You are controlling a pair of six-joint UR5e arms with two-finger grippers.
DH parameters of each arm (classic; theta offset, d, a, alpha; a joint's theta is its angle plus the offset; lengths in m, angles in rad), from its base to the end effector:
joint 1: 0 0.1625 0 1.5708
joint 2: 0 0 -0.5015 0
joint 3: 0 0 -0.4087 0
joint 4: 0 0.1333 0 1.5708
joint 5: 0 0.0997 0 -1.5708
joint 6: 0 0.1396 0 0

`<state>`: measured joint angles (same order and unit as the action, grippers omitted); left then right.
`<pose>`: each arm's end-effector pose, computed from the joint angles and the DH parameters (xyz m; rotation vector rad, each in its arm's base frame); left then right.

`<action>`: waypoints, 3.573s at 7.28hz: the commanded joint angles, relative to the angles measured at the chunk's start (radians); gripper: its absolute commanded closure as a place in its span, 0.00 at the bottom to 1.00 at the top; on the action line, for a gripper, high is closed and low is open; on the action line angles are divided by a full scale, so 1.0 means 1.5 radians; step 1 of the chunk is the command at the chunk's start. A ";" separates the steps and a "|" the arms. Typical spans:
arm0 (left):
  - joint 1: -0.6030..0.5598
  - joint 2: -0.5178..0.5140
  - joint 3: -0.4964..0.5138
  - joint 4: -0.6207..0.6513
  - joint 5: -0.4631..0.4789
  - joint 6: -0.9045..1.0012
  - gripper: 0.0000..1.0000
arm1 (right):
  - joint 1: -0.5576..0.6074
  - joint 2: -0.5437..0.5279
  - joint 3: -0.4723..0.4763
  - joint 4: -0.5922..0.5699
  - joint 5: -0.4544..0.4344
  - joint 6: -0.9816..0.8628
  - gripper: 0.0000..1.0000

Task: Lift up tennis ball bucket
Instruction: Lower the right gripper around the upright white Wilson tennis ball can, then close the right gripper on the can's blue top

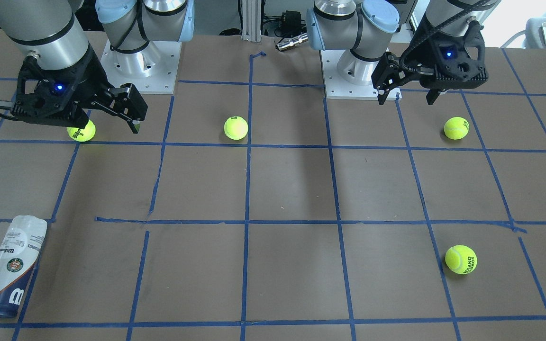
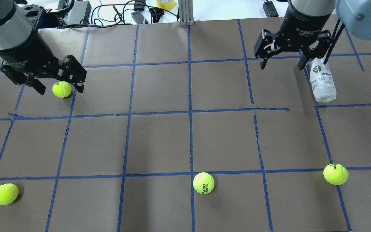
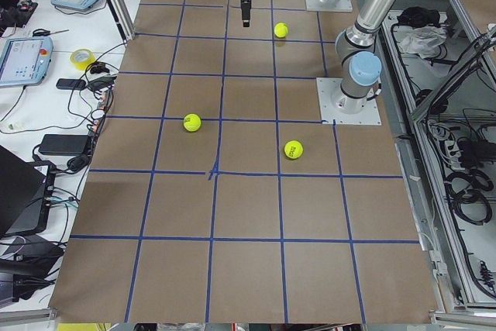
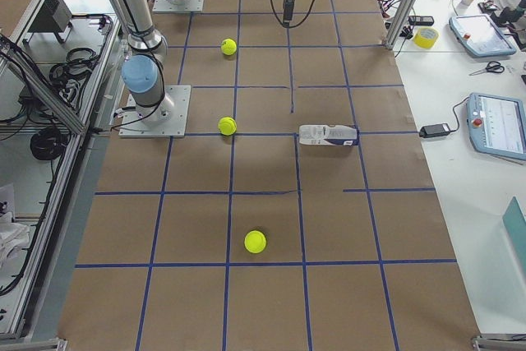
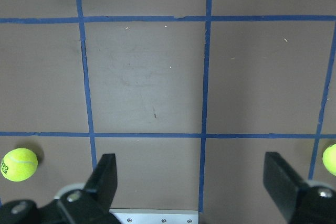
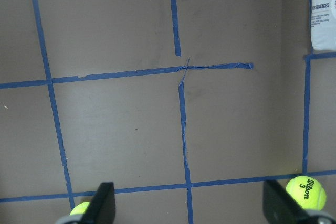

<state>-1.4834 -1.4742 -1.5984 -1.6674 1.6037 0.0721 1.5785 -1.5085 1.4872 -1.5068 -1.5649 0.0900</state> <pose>-0.0885 -0.4647 0.5476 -0.0231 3.1106 0.0469 0.1382 -0.5324 0.5280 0.1293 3.1344 0.0674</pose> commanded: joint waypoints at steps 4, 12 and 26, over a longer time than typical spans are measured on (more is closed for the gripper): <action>0.000 0.000 -0.001 -0.002 0.002 0.000 0.00 | -0.005 0.011 0.007 0.002 0.005 -0.015 0.00; 0.003 0.000 -0.001 0.000 0.002 0.001 0.00 | -0.154 0.146 -0.070 -0.111 -0.075 -0.106 0.00; 0.005 0.000 -0.001 0.001 0.002 0.001 0.00 | -0.247 0.416 -0.052 -0.346 -0.050 -0.280 0.00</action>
<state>-1.4758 -1.4741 -1.5999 -1.6663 1.6061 0.0743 1.2073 -0.8911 1.3956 -2.0194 -1.6397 -0.3024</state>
